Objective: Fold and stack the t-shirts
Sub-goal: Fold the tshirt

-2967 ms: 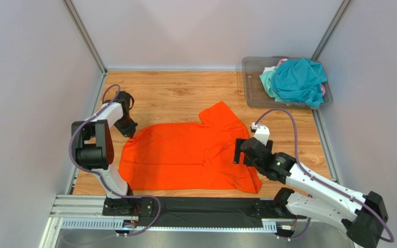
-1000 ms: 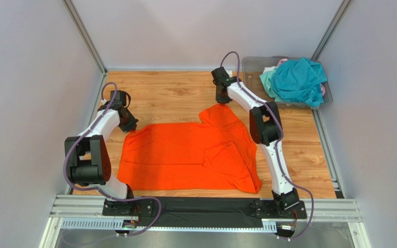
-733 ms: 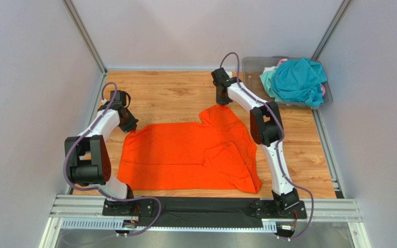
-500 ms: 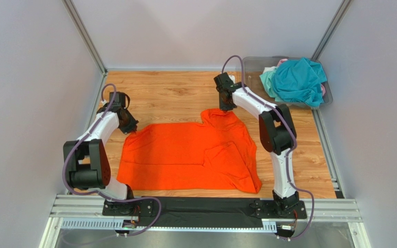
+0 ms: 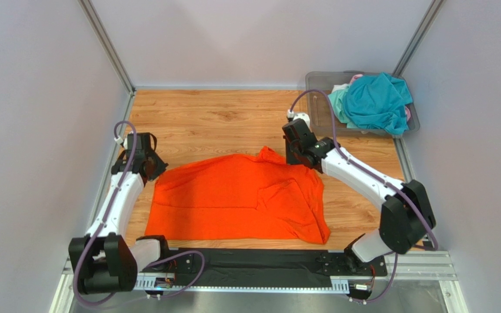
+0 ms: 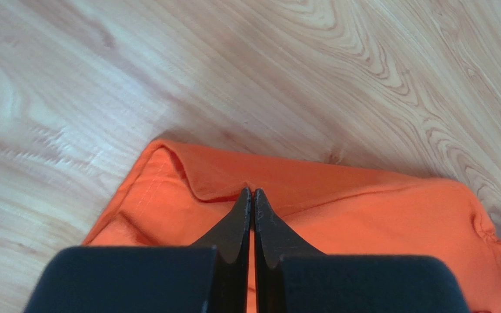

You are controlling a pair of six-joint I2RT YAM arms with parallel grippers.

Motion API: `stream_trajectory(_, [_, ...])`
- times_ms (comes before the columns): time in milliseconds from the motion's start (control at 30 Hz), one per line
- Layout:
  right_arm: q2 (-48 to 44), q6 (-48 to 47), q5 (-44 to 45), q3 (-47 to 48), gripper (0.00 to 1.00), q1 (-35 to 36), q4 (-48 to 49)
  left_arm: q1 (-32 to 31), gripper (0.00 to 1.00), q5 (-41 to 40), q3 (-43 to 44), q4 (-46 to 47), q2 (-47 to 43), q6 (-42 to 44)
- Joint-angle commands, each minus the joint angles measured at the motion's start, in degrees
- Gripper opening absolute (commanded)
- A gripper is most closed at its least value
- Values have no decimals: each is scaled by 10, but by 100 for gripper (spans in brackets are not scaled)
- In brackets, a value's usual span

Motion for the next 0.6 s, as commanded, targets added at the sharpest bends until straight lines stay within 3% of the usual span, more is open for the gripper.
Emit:
stream_trajectory(0, [-78,25,29,-42,0,23,14,3,0,-37,-34,-2,-62,-5])
stream_trajectory(567, [-339,91,16,-201,0,80,-82,5,0,-147,-89,-88,-140,-106])
